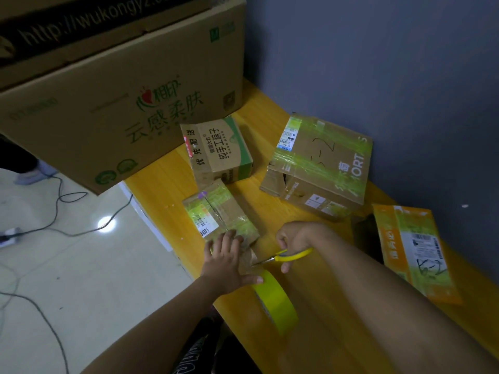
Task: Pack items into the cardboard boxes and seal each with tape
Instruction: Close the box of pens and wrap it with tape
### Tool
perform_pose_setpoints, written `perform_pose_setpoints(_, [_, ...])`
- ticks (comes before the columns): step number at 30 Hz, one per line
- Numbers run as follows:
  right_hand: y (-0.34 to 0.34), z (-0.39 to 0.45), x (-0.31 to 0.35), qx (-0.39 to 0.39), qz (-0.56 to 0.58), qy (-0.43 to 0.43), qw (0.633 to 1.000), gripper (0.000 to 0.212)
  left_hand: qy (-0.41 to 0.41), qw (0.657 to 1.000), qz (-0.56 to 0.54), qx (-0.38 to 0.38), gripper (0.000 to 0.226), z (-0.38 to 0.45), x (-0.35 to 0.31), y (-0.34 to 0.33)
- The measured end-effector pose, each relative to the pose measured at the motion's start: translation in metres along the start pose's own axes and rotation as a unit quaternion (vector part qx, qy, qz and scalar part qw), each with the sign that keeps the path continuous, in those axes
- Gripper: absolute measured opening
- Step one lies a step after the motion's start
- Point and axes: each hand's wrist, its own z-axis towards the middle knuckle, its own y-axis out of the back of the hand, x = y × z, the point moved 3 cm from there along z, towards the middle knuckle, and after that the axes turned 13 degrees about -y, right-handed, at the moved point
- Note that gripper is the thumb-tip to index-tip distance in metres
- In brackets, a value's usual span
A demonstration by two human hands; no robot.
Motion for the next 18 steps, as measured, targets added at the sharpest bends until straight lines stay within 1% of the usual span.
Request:
perform_pose_setpoints(5, [0.002, -0.002, 0.000, -0.019, 0.004, 0.015, 1.000, 0.045, -0.001, 1.000, -0.008, 0.003, 0.158, -0.002, 0.000, -0.001])
perform_pose_setpoints(10, [0.004, -0.012, 0.002, 0.000, 0.004, -0.001, 1.000, 0.046, -0.001, 1.000, -0.020, 0.006, 0.158, -0.001, -0.001, -0.001])
perform_pose_setpoints(18, [-0.010, -0.014, -0.002, -0.007, 0.056, -0.018, 0.998, 0.048, -0.008, 0.999, -0.028, 0.019, 0.161, -0.002, -0.001, -0.002])
